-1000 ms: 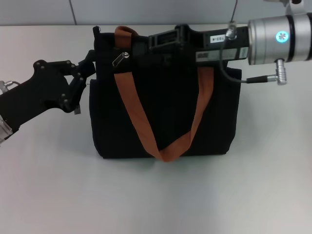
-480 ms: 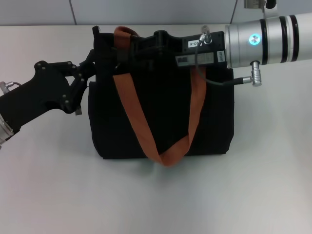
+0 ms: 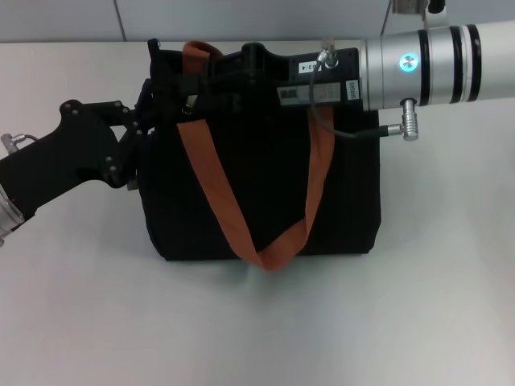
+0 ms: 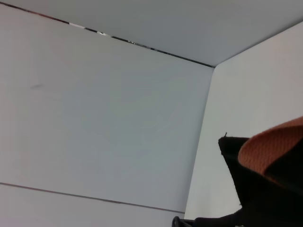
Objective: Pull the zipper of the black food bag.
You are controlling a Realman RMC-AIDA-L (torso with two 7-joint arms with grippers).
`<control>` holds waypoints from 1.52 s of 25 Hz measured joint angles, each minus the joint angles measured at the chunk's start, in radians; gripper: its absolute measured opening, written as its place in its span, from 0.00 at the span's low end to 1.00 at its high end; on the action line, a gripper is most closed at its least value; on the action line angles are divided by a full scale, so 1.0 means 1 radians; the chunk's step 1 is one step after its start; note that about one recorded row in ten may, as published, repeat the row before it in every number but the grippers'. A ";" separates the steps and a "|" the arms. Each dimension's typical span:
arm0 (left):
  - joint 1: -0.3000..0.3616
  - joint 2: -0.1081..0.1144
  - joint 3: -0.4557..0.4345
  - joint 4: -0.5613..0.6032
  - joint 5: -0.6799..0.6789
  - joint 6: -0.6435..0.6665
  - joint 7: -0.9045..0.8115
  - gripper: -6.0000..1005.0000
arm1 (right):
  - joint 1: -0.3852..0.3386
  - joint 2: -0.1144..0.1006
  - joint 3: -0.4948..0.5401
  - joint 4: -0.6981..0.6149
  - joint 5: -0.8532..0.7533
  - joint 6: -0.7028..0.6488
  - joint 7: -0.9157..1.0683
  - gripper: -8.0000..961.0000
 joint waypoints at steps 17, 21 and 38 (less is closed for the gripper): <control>0.000 0.000 0.000 0.000 0.000 0.012 0.001 0.03 | -0.012 0.000 -0.021 0.020 0.009 0.040 -0.076 0.21; 0.002 0.000 0.000 0.000 0.000 0.015 0.001 0.03 | -0.011 0.000 -0.020 0.024 0.019 0.045 -0.082 0.15; 0.002 -0.001 0.000 0.000 0.001 0.038 0.001 0.03 | -0.004 0.002 -0.022 0.034 0.048 0.052 -0.114 0.13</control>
